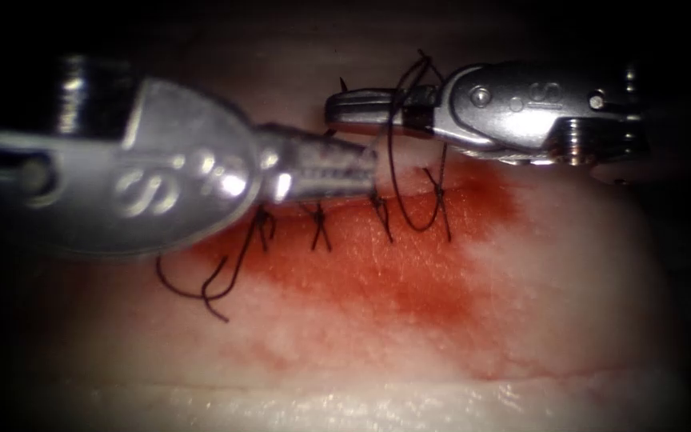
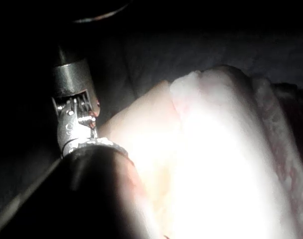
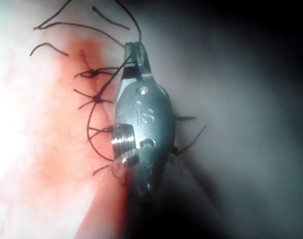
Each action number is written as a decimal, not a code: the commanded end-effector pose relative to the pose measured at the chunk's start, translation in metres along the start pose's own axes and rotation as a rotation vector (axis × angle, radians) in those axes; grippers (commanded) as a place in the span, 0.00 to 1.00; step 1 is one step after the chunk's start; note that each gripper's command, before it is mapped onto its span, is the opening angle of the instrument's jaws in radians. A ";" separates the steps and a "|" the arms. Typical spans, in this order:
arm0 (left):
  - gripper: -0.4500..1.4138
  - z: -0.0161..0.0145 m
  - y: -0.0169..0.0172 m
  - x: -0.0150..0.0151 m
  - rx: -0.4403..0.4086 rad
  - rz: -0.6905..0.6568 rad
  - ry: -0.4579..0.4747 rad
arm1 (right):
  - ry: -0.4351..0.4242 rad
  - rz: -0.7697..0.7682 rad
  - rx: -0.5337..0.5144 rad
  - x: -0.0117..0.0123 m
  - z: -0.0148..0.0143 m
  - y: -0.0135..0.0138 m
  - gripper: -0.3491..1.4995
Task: Wound Closure
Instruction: Wrap suture counter-clockwise one time around right end-effector, then fetch tail of suture with right grasper, then tighten knot by pulling down on tail with right gripper and pulling up on working thread with left hand, then tension long thread with left jaws
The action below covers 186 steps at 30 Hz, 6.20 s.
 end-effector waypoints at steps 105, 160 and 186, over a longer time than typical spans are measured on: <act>0.00 0.0164 -0.0028 -0.0140 -0.039 -0.224 -0.146 | -0.448 0.470 -0.727 -0.0076 -0.0047 0.0018 0.00; 0.00 0.0113 -0.0260 -0.0276 0.662 -0.539 -0.094 | -0.340 0.272 -0.606 -0.0094 -0.0090 -0.0129 0.00; 0.00 0.0036 -0.0107 -0.0179 0.503 -0.528 0.030 | -0.293 0.324 -0.660 -0.0043 -0.0119 -0.0103 0.64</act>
